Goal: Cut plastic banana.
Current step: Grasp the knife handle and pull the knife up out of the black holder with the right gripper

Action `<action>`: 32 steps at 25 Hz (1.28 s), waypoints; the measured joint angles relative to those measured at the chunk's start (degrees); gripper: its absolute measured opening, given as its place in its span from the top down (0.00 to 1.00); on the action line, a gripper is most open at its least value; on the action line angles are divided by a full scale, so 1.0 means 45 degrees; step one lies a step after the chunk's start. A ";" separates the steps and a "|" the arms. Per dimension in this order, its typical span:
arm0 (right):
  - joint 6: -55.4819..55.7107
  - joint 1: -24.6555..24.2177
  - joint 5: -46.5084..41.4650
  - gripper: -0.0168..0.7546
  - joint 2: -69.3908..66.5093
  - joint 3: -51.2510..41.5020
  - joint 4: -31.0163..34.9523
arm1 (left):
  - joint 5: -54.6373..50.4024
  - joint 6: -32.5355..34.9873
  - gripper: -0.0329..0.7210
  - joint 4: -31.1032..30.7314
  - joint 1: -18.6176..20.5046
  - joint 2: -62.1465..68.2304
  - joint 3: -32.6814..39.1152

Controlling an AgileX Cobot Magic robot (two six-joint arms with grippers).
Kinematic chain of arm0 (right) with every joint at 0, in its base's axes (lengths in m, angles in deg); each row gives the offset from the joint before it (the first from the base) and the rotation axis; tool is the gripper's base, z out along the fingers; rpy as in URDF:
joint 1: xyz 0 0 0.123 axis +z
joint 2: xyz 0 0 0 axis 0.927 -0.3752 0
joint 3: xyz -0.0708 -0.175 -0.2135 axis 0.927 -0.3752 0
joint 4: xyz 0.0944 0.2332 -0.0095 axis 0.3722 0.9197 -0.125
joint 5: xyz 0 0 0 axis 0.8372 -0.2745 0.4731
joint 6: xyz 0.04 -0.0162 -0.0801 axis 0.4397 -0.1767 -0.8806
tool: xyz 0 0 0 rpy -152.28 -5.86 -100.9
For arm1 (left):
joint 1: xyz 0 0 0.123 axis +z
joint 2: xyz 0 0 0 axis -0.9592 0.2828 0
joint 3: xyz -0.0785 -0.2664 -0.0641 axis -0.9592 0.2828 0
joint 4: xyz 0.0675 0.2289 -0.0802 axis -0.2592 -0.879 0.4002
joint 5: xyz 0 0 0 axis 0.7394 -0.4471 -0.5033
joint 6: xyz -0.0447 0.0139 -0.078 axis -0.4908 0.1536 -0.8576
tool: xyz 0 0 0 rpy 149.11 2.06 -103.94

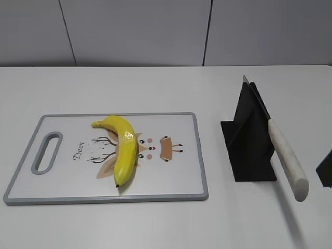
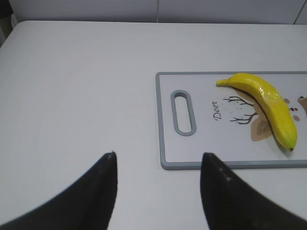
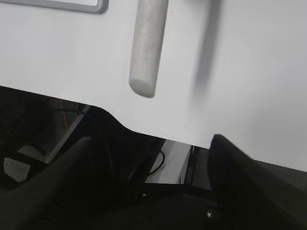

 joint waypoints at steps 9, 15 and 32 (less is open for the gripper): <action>0.1441 0.0819 0.0011 0.27 -0.2975 0.2025 -0.0590 | 0.0000 0.0000 0.26 0.0000 0.0000 0.0000 0.0000; 0.3604 0.2506 0.0011 0.27 -0.4581 0.2477 -0.2526 | 0.0000 0.0000 0.26 -0.0014 0.0000 0.0000 0.0000; 0.4111 0.2545 0.0293 0.56 -0.7656 0.2507 -0.2919 | 0.0000 0.0000 0.28 -0.0025 0.0000 0.0000 0.0000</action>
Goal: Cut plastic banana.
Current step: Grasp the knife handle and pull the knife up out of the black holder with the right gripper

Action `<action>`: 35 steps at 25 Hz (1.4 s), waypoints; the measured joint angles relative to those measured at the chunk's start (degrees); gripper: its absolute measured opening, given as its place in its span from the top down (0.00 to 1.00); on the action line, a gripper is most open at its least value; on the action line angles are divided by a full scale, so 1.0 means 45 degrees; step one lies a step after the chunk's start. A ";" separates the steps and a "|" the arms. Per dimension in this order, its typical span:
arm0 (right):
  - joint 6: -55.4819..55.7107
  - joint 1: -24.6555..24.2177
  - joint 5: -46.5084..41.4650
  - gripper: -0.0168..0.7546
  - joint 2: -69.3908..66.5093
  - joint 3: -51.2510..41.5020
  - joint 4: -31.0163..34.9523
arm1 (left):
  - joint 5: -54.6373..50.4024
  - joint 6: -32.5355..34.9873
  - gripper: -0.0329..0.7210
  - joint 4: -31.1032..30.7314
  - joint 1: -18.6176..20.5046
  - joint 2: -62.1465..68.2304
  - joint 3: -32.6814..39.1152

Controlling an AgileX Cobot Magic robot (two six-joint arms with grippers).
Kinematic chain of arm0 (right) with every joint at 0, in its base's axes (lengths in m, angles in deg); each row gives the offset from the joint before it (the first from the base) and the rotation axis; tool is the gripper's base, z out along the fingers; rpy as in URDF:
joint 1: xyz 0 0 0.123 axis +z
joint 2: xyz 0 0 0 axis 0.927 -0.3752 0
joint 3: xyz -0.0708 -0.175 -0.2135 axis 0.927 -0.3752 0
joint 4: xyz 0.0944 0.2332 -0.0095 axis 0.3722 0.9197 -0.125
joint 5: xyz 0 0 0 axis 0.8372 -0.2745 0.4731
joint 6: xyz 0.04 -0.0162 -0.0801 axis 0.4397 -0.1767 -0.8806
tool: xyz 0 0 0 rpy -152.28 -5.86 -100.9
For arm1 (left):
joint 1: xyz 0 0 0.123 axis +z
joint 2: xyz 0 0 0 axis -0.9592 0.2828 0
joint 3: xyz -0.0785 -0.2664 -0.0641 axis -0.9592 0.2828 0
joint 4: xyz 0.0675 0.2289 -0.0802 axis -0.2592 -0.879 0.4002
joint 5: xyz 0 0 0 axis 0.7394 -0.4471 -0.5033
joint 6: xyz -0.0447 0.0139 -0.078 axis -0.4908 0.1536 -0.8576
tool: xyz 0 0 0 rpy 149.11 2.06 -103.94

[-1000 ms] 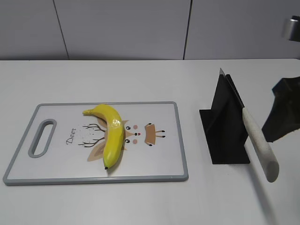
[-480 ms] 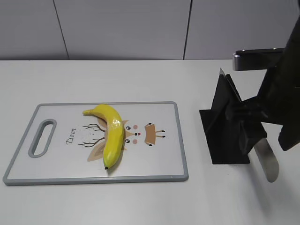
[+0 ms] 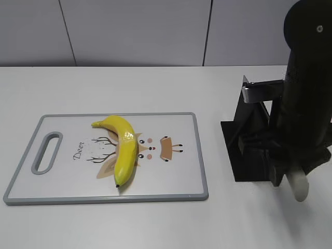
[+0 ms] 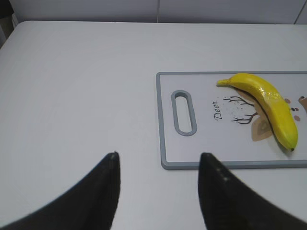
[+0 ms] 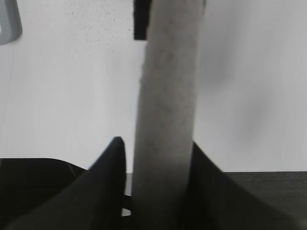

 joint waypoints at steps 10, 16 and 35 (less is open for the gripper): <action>0.0446 0.0000 -0.0012 0.77 0.0000 0.0000 0.0214 | 0.0000 0.0000 0.33 -0.0005 0.0000 0.0000 0.0000; 0.0465 0.0000 -0.0011 0.77 0.0372 0.0000 0.0214 | 0.0000 0.0000 0.34 -0.0005 0.0000 0.0000 0.0000; -0.0088 0.0021 -0.0432 0.77 0.3233 0.1203 0.0484 | 0.0011 0.0000 0.37 -0.0005 0.0000 0.0000 0.0000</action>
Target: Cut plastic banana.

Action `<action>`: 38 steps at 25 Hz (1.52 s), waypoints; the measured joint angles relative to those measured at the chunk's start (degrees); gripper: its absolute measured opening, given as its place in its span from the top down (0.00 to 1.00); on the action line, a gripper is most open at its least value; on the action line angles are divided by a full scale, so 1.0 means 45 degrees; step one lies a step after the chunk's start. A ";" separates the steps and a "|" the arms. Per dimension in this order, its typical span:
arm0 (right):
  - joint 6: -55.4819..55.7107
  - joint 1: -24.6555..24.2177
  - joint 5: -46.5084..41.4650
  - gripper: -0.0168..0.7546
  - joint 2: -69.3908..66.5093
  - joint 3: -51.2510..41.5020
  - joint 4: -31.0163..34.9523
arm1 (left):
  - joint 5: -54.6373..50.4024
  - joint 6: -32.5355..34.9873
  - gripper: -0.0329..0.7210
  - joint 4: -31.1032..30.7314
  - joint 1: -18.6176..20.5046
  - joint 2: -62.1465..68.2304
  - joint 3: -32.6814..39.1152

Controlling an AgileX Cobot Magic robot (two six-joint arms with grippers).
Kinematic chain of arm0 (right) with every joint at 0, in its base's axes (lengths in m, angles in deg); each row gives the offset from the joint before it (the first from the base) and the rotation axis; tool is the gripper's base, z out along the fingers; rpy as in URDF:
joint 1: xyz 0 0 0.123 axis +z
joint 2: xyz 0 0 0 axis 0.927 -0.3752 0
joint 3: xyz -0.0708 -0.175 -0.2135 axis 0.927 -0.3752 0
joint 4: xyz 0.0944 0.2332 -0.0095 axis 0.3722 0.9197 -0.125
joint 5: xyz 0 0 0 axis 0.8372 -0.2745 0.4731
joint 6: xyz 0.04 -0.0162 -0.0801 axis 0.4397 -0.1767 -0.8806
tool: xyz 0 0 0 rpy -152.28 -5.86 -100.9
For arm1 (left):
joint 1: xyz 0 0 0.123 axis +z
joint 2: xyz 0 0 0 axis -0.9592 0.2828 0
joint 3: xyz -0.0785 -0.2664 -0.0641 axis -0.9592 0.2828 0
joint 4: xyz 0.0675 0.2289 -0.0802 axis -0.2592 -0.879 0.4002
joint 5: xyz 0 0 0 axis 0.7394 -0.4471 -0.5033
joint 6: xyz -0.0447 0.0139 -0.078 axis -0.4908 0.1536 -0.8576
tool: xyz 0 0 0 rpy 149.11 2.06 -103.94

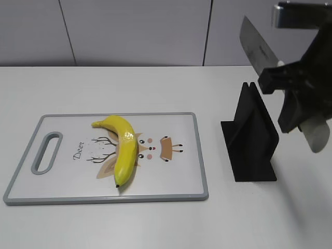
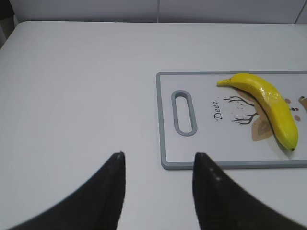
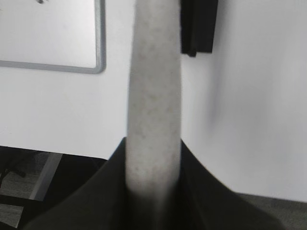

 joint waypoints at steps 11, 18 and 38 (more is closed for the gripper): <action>-0.6488 -0.0012 -0.0075 0.77 -0.1357 0.3521 0.0000 | 0.0693 0.1526 0.38 0.0534 0.0000 0.3306 -0.1147; -1.0301 -0.0022 -0.0063 0.77 -0.3383 0.5469 -0.0045 | 0.3659 0.3926 0.28 0.2110 0.0000 0.7103 -0.2459; -2.1480 -0.0040 -0.0002 0.77 -0.7008 0.7949 0.2337 | -0.0075 1.6349 0.26 0.6421 -0.1912 1.8414 -1.0966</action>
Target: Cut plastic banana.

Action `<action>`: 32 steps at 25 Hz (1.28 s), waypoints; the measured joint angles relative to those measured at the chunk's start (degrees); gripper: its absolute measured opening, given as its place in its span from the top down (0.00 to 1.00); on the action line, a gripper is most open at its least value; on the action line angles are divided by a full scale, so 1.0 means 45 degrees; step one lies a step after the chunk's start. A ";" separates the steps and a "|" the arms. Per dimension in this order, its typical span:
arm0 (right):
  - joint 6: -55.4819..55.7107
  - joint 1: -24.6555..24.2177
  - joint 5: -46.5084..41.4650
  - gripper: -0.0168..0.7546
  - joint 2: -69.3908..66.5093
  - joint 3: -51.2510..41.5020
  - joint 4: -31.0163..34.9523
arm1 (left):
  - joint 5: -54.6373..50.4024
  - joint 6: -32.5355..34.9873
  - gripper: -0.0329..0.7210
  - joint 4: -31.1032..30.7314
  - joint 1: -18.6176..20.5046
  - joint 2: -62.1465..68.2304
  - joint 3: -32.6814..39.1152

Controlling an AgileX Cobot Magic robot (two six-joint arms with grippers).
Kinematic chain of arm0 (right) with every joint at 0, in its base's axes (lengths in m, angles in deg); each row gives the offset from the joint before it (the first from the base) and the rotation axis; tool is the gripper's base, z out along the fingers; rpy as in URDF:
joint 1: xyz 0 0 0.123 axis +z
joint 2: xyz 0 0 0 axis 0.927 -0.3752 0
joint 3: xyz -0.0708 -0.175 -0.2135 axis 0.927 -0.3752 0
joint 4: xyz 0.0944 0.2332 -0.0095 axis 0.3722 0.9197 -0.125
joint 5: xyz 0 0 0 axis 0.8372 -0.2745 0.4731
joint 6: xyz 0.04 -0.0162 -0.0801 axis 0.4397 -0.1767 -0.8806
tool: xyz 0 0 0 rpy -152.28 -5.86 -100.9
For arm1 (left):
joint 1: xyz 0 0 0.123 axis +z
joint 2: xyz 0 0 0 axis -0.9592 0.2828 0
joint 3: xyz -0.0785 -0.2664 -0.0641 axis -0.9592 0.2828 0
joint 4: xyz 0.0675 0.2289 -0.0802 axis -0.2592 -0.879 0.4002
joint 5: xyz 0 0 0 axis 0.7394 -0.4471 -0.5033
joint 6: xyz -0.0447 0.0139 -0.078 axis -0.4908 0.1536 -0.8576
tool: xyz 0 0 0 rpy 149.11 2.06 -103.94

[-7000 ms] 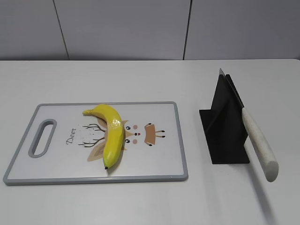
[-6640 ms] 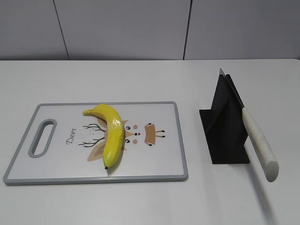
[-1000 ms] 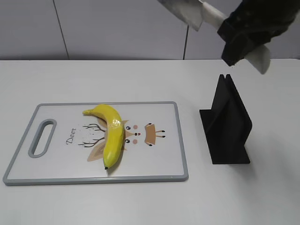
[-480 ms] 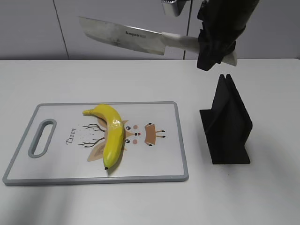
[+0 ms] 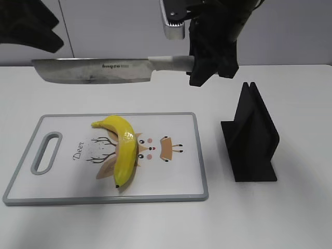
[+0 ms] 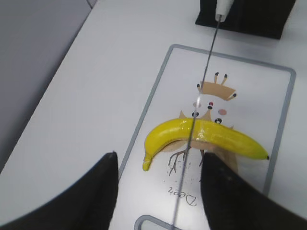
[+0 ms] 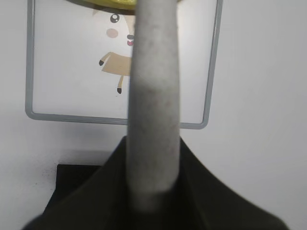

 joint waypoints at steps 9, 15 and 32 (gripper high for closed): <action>-0.0638 0.0000 0.0334 0.77 -0.0468 0.0010 0.0221 | -0.0298 0.0100 0.30 -0.1919 -0.1212 0.1723 -0.0383; -0.0638 0.0000 0.0360 0.77 -0.0911 0.0010 0.0243 | -0.0462 0.0100 0.32 -0.1980 -0.1227 0.1738 -0.0383; -0.0441 0.0000 0.0282 0.77 -0.1100 0.0516 0.0410 | 0.0382 0.0100 0.41 -0.2337 -0.1214 0.2726 -0.0383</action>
